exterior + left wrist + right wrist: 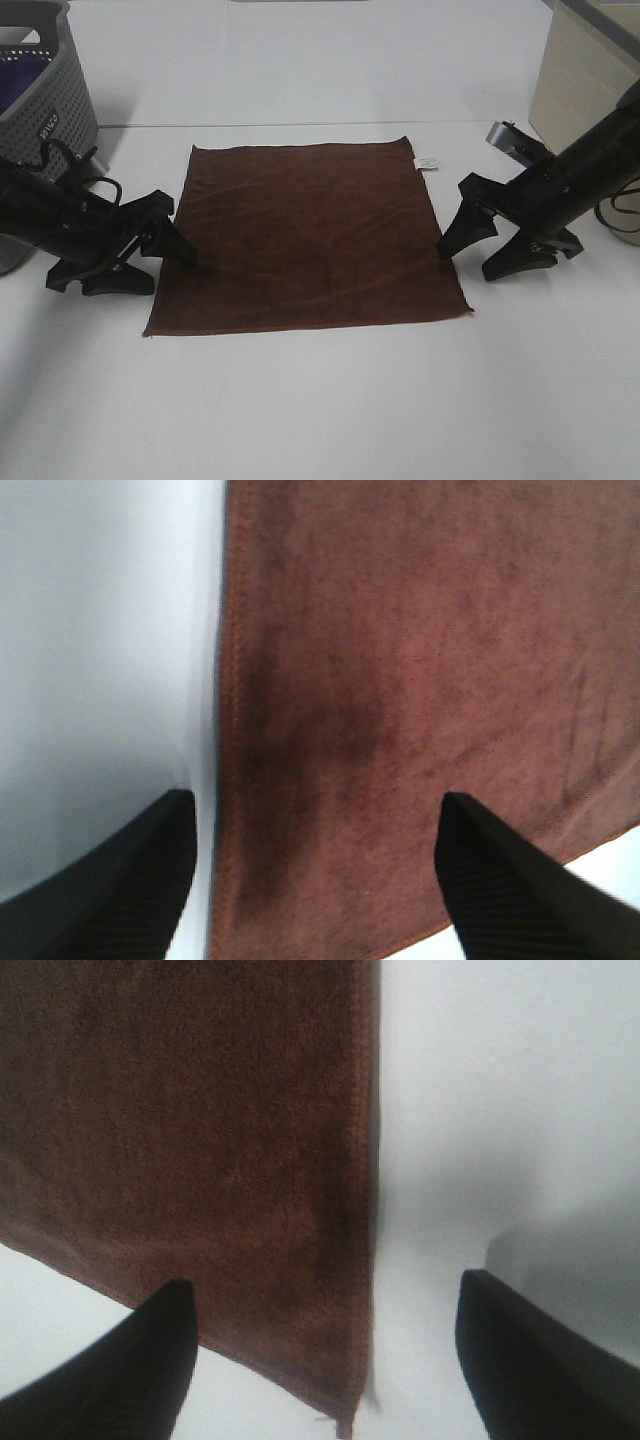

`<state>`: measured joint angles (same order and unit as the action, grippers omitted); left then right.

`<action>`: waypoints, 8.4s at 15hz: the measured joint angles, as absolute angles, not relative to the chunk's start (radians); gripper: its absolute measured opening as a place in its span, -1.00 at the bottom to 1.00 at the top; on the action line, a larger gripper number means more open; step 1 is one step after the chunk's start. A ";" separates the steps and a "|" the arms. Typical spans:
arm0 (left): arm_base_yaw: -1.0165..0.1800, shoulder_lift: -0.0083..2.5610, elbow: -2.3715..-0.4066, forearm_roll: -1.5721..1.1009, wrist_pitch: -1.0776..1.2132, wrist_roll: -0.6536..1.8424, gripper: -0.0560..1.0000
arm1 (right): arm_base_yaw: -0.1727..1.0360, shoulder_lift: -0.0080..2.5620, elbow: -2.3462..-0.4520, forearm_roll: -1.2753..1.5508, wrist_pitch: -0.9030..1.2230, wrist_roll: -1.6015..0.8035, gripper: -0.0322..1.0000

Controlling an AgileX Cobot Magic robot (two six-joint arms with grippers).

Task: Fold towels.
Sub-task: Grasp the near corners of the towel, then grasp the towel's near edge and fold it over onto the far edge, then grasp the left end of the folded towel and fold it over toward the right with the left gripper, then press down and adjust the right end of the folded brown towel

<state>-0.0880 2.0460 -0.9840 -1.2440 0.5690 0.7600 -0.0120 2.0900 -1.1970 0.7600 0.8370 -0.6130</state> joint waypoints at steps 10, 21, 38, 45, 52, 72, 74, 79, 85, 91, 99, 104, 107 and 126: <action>-0.148 2.106 -1.001 -1.277 0.624 0.764 -0.37 | 0.083 2.171 -1.205 0.875 0.798 -0.668 -0.39; -0.151 1.994 -0.887 -1.014 0.672 0.571 -0.88 | 0.082 2.021 -1.013 0.798 0.847 -0.519 -0.94; -0.157 2.133 -1.463 -0.712 0.638 0.255 -0.88 | 0.082 2.254 -1.636 0.797 0.885 -0.492 -0.94; -0.157 2.273 -1.610 -0.707 0.635 0.254 -0.83 | 0.081 2.388 -1.760 0.757 0.846 -0.459 -0.89; -0.157 2.272 -1.641 -0.730 0.695 0.254 0.57 | 0.081 2.363 -1.760 0.786 0.915 -0.456 0.64; -0.158 2.343 -1.659 -0.668 0.768 0.199 0.31 | 0.081 2.210 -1.766 0.478 1.058 -0.275 0.66; -0.158 2.351 -1.658 -0.637 0.781 0.168 -0.50 | 0.081 2.210 -1.766 0.478 1.058 -0.275 0.66; -0.158 2.309 -1.699 -0.441 0.849 0.040 -0.84 | 0.081 2.210 -1.766 0.478 1.058 -0.275 0.66; -0.176 2.222 -1.902 -0.449 1.041 -0.077 -0.84 | 0.081 2.210 -1.766 0.478 1.060 -0.275 0.66; -0.331 2.264 -1.918 -0.646 0.840 -0.037 -0.84 | 0.081 2.210 -1.766 0.478 1.063 -0.275 0.66; -0.438 2.406 -1.955 -0.714 0.708 -0.105 -0.33 | 0.081 2.210 -1.766 0.478 1.063 -0.275 0.66; -0.438 2.406 -1.955 -0.774 0.683 -0.019 0.45 | 0.081 2.210 -1.766 0.491 1.064 -0.275 0.66; -0.402 2.351 -1.957 -0.678 0.691 0.097 0.46 | 0.086 2.210 -1.766 0.616 1.095 -0.288 0.66; -0.264 2.294 -1.960 -0.459 0.955 0.078 0.47 | 0.163 2.507 -1.768 1.180 1.086 -0.607 0.58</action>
